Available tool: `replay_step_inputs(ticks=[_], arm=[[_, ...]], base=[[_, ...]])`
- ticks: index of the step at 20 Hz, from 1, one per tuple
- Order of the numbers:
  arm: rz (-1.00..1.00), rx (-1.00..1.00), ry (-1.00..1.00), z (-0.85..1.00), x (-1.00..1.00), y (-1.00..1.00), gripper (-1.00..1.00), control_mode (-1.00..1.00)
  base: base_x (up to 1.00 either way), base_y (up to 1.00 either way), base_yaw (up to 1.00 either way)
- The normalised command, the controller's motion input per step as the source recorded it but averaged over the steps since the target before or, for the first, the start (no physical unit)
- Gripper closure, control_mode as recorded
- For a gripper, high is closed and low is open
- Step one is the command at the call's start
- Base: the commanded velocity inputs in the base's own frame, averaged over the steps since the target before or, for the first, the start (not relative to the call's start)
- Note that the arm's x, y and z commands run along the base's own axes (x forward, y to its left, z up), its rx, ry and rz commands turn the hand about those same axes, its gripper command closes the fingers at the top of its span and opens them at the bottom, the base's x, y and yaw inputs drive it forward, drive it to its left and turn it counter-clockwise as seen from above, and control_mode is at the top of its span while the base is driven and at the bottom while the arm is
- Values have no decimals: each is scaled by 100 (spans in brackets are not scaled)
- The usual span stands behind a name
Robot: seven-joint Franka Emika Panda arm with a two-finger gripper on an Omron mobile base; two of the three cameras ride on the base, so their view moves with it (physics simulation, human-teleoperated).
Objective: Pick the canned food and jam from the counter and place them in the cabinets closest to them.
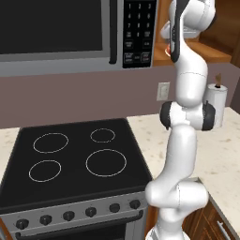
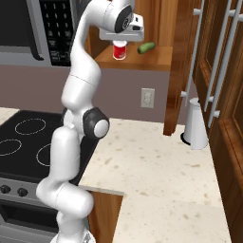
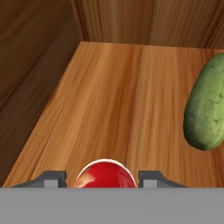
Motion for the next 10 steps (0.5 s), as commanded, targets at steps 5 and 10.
replay_step_inputs(ticks=[5,10], arm=[[2,0,9,3,58,0,100,-100],[0,0,8,1,25,1,-100,-100]], base=[[0,0,0],[0,0,0]])
